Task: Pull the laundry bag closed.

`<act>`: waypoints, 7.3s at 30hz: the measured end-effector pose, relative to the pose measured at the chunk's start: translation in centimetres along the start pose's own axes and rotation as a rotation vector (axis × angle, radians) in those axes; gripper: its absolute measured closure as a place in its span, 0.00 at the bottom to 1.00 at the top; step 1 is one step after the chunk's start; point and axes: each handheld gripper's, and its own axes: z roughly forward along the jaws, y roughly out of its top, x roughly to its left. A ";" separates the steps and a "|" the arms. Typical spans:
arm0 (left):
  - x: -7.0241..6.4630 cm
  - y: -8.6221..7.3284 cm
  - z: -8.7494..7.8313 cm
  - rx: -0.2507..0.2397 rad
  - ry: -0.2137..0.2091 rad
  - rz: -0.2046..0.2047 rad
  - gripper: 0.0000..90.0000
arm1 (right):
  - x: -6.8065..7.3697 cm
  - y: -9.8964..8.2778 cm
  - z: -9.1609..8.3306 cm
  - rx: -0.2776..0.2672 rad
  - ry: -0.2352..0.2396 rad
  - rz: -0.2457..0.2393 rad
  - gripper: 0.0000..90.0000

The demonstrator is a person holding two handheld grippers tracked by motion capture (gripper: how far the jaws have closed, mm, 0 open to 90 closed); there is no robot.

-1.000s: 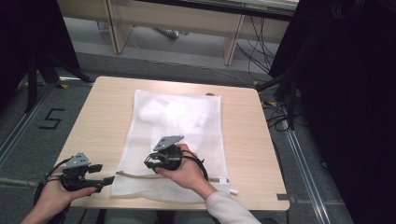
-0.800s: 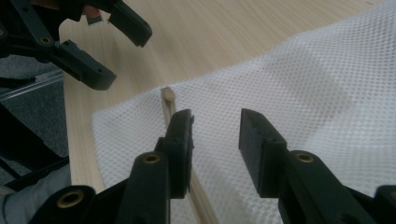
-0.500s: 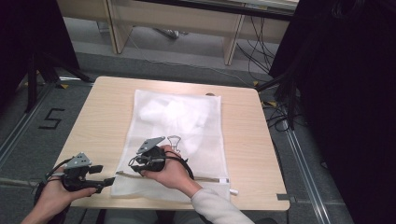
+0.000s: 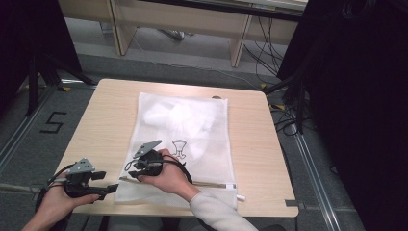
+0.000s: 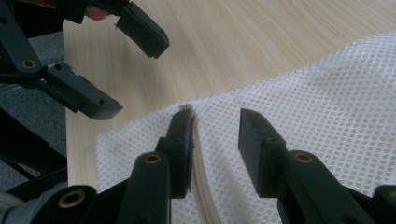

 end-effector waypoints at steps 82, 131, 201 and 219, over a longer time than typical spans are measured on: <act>0.0 0.4 1.7 0.037 -0.071 -0.091 0.44 | 1.1 3.6 2.0 0.143 0.045 -0.029 0.92; -0.2 1.3 2.2 0.091 -0.104 -0.255 0.96 | 0.6 2.8 0.9 0.204 0.056 -0.032 0.97; -0.5 1.6 1.6 0.025 -0.144 -0.309 0.96 | 0.9 -0.1 -0.1 0.284 -0.003 -0.057 0.98; -0.7 1.6 1.8 0.045 -0.116 -0.273 0.96 | 0.3 -1.2 -0.7 0.280 0.021 -0.027 0.98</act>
